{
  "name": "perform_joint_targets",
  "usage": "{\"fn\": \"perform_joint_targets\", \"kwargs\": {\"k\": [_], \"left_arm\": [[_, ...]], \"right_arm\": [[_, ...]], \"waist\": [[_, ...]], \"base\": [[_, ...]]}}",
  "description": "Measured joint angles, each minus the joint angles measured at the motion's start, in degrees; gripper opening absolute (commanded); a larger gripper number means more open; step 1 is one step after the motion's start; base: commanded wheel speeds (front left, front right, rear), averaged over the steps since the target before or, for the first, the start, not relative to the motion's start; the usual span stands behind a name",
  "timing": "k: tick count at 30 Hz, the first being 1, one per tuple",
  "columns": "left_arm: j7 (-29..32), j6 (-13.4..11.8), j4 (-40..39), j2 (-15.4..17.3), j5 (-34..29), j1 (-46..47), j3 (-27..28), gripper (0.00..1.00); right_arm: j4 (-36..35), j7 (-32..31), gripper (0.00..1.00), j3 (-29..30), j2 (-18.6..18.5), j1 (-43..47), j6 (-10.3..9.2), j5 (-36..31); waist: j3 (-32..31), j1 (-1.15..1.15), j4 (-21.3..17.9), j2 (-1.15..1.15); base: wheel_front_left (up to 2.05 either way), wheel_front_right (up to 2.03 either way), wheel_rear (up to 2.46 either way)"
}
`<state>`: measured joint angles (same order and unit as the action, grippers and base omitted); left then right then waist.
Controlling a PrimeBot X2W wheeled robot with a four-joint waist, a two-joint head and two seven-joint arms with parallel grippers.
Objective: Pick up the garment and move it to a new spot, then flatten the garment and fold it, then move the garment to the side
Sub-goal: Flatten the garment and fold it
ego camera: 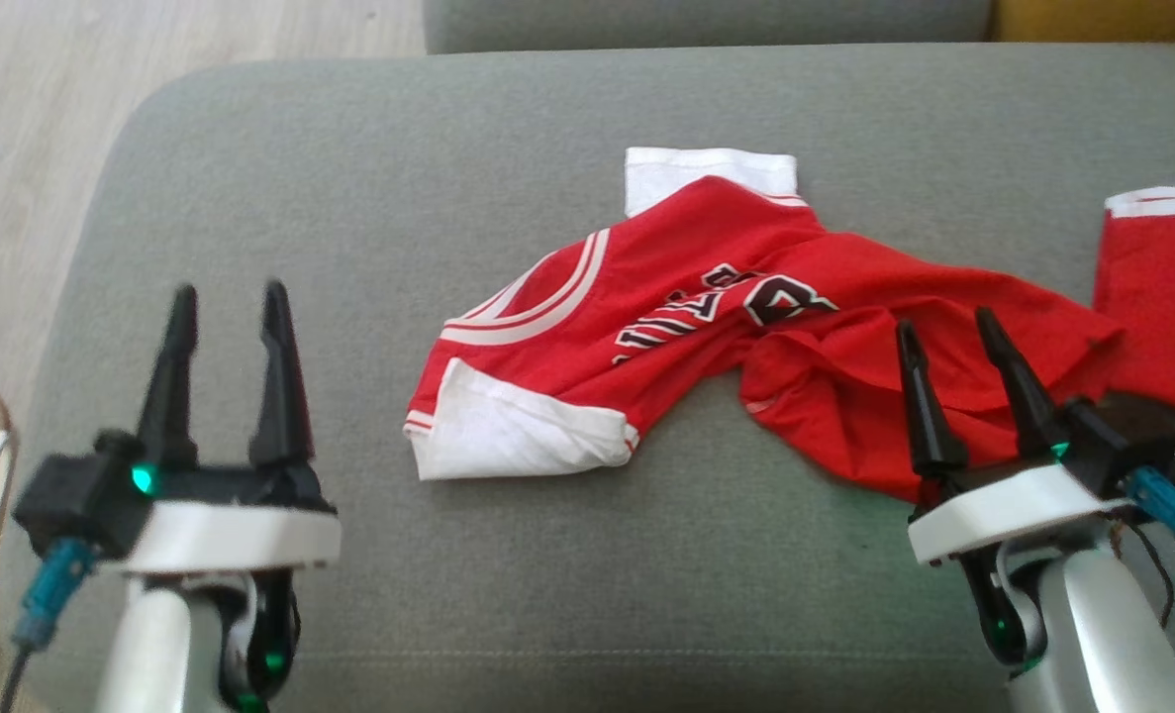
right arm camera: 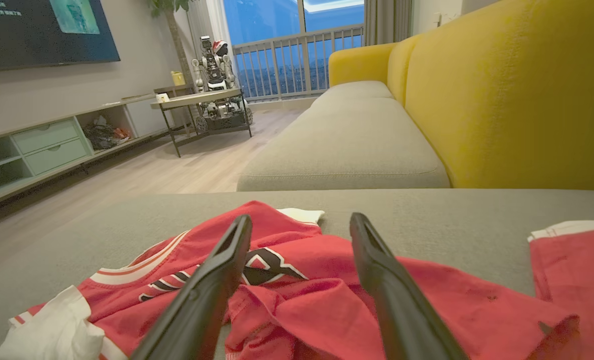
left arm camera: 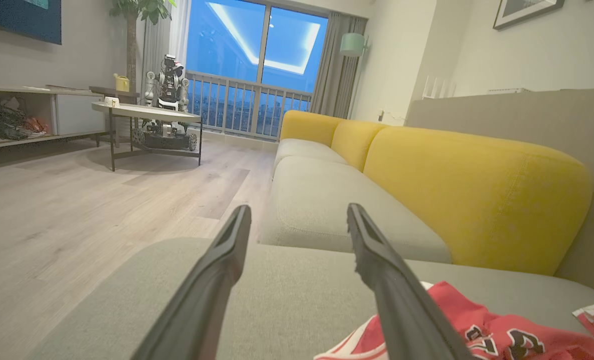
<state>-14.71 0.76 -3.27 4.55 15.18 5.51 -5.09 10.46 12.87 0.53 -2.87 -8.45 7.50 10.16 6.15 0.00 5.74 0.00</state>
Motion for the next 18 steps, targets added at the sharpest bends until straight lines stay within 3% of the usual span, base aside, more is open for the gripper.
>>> {"fn": "perform_joint_targets", "kwargs": {"k": [5,11,15,18], "left_arm": [[0.0,3.5,0.6,-1.2,-2.3,-2.0,0.1,1.0],[0.0,5.3,2.5,-1.6,-2.6,-1.2,-1.1,1.0],[0.0,5.6,3.6,-1.8,-1.9,0.0,-2.4,1.0],[0.0,5.8,4.2,-1.9,-0.2,1.2,-4.3,1.0]], "right_arm": [[-0.6,-2.2,1.0,-0.7,0.0,-1.8,0.0,-1.7],[1.8,-9.2,1.0,-2.8,-0.2,-11.5,0.0,-5.2],[9.5,-15.6,1.0,-4.7,-0.2,-20.6,0.0,-9.3],[18.7,-19.7,1.0,-6.3,-2.5,-28.2,0.01,-11.8]], "waist": [[1.1,0.0,1.4,0.0],[3.4,0.01,4.6,0.0],[5.4,0.01,7.4,0.0],[7.3,0.01,10.7,0.0]], "base": [[0.0,0.0,0.0],[0.0,0.0,0.0],[0.0,0.0,0.0],[0.0,0.0,0.0]]}}
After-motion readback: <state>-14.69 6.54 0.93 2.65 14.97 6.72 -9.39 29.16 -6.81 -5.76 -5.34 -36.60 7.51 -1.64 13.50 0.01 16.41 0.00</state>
